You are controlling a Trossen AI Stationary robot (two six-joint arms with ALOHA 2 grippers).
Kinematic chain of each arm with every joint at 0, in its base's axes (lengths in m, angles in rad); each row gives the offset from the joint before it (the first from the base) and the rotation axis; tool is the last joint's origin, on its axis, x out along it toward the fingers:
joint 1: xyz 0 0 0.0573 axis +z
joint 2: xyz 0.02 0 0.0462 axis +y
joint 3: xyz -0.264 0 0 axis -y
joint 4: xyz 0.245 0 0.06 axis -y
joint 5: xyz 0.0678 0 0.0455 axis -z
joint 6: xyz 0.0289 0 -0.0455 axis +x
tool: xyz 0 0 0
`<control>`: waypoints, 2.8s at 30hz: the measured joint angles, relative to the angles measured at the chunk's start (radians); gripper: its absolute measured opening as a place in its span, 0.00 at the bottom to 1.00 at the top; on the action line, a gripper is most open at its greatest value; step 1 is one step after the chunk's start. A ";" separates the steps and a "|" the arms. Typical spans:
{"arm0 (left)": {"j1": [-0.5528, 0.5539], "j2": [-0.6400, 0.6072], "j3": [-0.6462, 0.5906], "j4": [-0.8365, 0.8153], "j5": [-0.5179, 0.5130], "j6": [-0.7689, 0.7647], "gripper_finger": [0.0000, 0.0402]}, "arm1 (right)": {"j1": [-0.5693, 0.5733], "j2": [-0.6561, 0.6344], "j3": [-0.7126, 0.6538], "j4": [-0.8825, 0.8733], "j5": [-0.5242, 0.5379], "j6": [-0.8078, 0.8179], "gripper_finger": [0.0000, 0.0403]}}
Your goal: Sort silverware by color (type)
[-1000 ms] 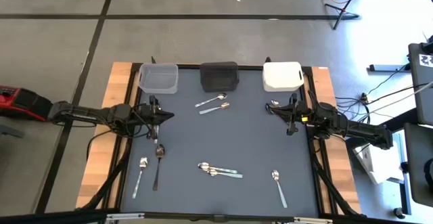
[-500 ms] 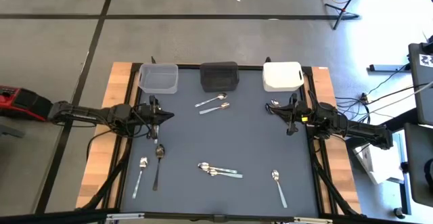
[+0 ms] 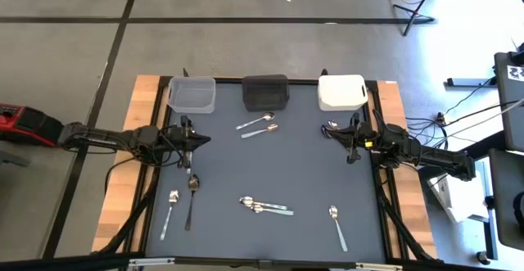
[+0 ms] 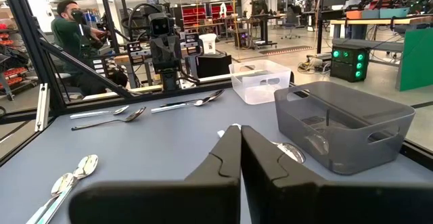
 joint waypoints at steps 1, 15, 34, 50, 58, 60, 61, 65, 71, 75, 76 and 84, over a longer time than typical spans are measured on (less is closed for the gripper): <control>0.000 0.000 0.000 0.000 0.000 0.000 0.02 | 0.000 0.000 0.000 0.000 0.000 0.000 0.00; 0.001 0.000 0.000 0.010 -0.060 0.150 0.02 | 0.000 0.000 0.000 0.007 0.001 0.000 0.00; 0.051 0.094 0.000 0.450 0.011 0.150 0.02 | 0.000 0.195 0.145 -0.067 0.224 0.030 0.00; 0.104 0.398 0.010 0.710 0.141 0.178 0.02 | -0.001 0.743 0.543 -0.686 0.383 0.305 0.04; 0.104 0.399 0.010 0.720 0.141 0.181 0.02 | -0.014 0.984 0.582 -0.821 0.227 0.369 0.32; 0.103 0.399 0.010 0.719 0.141 0.176 0.02 | -0.050 1.048 0.582 -0.819 0.175 0.356 0.37; 0.103 0.399 0.010 0.719 0.141 0.177 0.02 | -0.074 1.078 0.582 -0.818 0.159 0.345 0.39; 0.103 0.399 0.010 0.719 0.141 0.177 0.02 | -0.178 1.189 0.582 -0.813 0.107 0.311 0.43; 0.103 0.399 0.010 0.719 0.141 0.177 0.02 | -0.269 1.299 0.582 -0.777 0.033 0.236 0.40; 0.103 0.399 0.010 0.719 0.140 0.177 0.02 | -0.283 1.338 0.584 -0.771 0.043 0.202 0.35; 0.103 0.399 0.010 0.719 0.140 0.177 0.02 | -0.282 1.342 0.585 -0.767 0.044 0.185 0.33; 0.103 0.399 0.010 0.719 0.140 0.177 0.02 | -0.281 1.347 0.584 -0.747 0.036 0.153 0.12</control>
